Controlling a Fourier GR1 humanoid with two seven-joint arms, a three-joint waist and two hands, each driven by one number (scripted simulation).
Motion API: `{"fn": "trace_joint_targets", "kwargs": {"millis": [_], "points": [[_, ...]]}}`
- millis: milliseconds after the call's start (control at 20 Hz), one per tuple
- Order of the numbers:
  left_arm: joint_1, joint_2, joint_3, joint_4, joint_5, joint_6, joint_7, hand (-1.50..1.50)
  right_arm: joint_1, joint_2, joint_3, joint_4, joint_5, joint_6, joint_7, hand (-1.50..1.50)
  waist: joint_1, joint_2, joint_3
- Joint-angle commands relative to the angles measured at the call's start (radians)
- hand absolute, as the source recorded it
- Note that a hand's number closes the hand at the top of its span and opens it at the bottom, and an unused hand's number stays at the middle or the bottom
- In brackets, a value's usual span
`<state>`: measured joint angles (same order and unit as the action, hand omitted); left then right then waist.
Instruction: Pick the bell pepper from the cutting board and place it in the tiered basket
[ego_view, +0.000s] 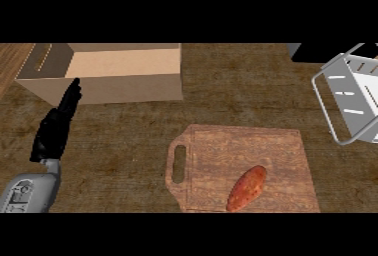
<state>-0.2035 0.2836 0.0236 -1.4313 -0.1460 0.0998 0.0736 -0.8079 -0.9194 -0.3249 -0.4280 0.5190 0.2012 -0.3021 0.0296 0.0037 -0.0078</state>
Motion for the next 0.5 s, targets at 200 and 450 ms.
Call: {"fn": "trace_joint_targets", "kwargs": {"millis": [200,450], "points": [[0.024,-0.008,-0.001,-0.062,-0.001,-0.005,0.029,0.00,-0.029,0.043,-0.108,0.152,-0.084,-0.053,-0.082,-1.50,0.010,0.009,0.011],[0.007,-0.011,0.016,-0.029,0.000,-0.005,0.024,0.00,-0.083,-0.063,-0.189,0.165,-0.159,0.001,-0.071,-1.50,-0.003,0.006,0.010]]}}
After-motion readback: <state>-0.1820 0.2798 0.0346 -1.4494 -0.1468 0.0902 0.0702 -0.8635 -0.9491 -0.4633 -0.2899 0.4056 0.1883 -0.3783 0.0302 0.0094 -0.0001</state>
